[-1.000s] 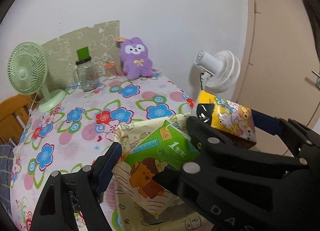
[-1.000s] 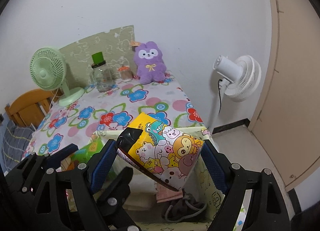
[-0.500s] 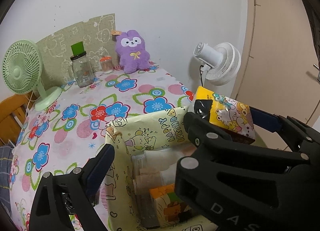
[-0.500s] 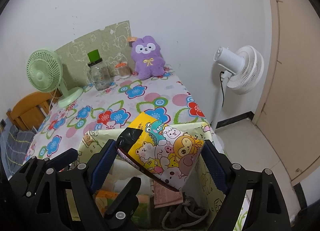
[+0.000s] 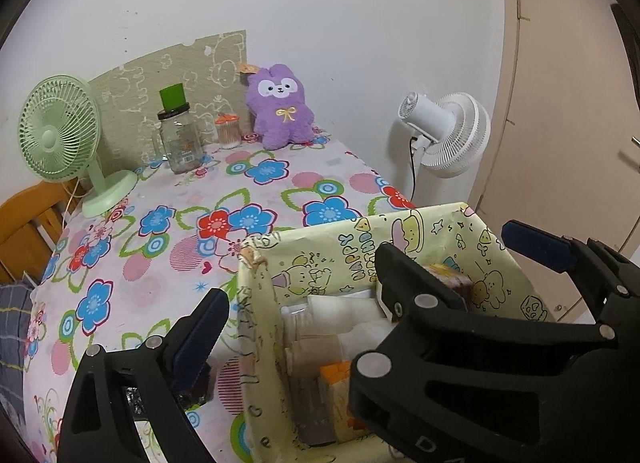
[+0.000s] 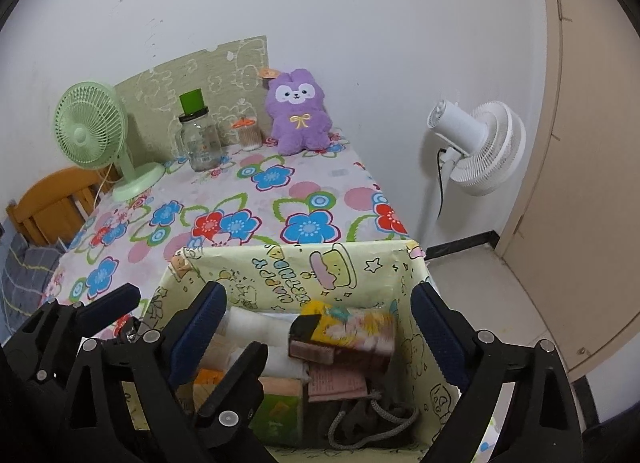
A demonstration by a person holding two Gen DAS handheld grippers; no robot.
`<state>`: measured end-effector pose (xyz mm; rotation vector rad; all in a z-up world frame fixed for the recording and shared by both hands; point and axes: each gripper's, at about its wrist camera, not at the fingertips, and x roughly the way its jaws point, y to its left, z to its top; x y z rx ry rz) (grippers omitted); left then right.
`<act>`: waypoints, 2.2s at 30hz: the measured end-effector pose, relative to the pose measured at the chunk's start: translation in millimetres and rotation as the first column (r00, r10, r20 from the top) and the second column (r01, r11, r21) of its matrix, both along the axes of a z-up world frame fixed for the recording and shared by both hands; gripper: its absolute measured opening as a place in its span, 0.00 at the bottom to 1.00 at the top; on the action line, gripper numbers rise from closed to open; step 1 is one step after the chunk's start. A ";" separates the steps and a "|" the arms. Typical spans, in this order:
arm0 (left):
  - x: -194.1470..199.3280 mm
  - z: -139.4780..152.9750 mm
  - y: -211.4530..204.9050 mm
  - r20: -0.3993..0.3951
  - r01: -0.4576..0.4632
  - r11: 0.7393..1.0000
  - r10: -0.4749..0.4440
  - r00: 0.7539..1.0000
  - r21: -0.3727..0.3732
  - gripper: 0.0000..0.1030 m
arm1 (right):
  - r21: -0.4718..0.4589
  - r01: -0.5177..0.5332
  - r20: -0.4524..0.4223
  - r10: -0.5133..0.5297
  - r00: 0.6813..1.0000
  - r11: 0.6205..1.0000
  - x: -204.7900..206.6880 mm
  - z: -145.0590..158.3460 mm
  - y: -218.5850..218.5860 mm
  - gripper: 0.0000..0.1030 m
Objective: Organize soft objects
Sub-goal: 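Withdraw both open tools from the basket back over the bed, then move the right tool down to the black plastic bag roll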
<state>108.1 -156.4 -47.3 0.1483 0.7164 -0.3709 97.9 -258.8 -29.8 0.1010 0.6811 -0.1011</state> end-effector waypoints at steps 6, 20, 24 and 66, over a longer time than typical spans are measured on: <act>-7.2 6.1 12.0 0.016 -0.012 1.000 0.012 1.000 -0.014 0.95 | -0.013 -0.004 0.015 0.005 1.000 1.000 -6.3 7.2 12.6 0.93; -25.8 20.3 46.3 0.056 -0.053 0.998 0.055 0.997 -0.040 0.95 | -0.050 -0.020 0.051 0.022 0.998 0.999 -22.0 24.3 49.9 0.93; -29.9 24.3 59.1 0.068 -0.066 0.997 0.069 0.995 -0.044 0.95 | -0.054 -0.033 0.062 0.036 0.997 0.998 -25.7 28.1 63.4 0.93; -36.2 13.3 183.9 0.096 -0.246 0.969 0.246 0.965 -0.009 1.00 | -0.029 -0.162 0.075 0.164 0.984 0.986 -18.1 15.3 186.3 1.00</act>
